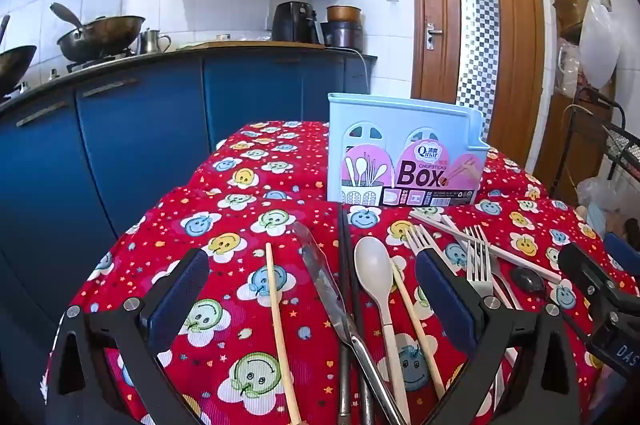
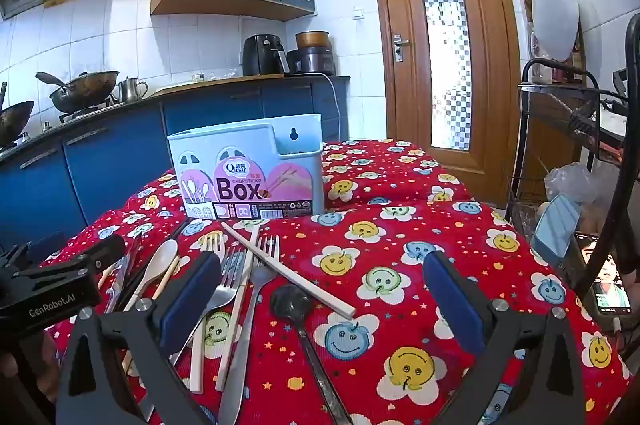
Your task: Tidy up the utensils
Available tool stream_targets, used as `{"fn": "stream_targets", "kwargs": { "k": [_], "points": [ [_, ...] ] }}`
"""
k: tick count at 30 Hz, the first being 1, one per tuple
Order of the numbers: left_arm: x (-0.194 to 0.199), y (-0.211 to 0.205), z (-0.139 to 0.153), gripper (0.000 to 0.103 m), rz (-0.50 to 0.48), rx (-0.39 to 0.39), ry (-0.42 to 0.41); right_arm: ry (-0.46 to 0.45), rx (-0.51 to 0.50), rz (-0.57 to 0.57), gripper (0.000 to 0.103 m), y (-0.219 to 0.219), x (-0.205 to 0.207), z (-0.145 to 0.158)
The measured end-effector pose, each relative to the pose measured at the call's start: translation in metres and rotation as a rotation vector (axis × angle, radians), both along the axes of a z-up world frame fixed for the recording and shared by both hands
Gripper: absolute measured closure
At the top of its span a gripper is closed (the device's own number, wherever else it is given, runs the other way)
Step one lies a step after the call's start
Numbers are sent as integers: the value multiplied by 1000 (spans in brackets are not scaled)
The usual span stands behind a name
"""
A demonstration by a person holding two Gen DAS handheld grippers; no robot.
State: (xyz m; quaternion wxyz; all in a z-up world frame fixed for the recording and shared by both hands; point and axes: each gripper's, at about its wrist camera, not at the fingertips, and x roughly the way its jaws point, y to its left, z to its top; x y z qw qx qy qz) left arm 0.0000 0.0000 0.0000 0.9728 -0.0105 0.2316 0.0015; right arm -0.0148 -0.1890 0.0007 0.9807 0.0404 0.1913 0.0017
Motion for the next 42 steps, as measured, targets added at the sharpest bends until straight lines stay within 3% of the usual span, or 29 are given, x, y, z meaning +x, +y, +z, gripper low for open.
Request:
{"fn": "stream_targets", "kwargs": {
  "k": [42],
  "points": [
    [0,0,2,1,-5,5,4,5,-11,0,0,1,0,0]
  ]
}}
